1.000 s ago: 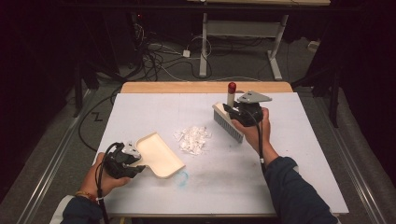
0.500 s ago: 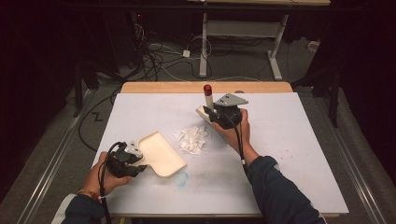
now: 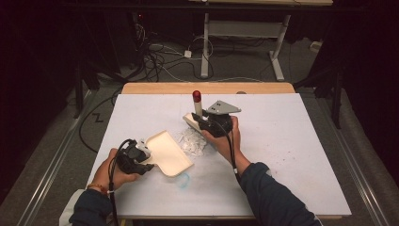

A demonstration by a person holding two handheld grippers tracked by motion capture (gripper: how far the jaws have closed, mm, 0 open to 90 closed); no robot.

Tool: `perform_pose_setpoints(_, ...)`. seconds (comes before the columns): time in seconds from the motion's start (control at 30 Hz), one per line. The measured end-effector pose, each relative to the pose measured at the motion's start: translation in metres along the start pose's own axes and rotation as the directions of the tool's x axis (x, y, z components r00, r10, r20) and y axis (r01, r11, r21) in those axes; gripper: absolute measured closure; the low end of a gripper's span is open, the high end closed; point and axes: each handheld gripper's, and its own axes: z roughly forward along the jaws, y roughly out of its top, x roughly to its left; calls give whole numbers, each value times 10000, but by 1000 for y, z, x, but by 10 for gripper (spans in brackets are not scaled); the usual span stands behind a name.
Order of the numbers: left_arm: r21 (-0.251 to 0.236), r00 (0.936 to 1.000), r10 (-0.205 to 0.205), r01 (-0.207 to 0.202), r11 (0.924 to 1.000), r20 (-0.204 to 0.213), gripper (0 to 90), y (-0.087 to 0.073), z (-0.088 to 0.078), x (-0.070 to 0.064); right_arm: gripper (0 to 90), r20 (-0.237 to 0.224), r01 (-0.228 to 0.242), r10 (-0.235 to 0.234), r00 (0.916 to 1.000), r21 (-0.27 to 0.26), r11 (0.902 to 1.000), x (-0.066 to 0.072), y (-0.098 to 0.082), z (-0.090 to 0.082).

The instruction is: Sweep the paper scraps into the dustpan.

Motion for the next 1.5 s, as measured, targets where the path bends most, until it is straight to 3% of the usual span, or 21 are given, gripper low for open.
perform_pose_setpoints(0.2,11,10000,59,-59,10000,-45,632,3,0,-1,708,-609,-80,73,9981,-109,9999,19,3,4)
perform_pose_setpoints(0.57,21,10000,2,-1,10000,-62,631,2,2,-3,708,-1507,576,-593,9868,-156,9982,57,9,11)
perform_pose_setpoints(0.83,8,9999,-30,30,10000,-99,631,2,3,-4,708,-1869,738,-780,9793,-296,9968,65,15,10)
perform_pose_setpoints(1.2,26,9999,-71,71,10000,-148,631,0,4,-6,708,-1497,405,-521,9874,-796,9960,49,28,-11)
perform_pose_setpoints(1.5,95,9998,-84,86,9999,-188,631,-1,6,-6,708,-1045,585,-635,9925,-499,9970,25,27,-41)
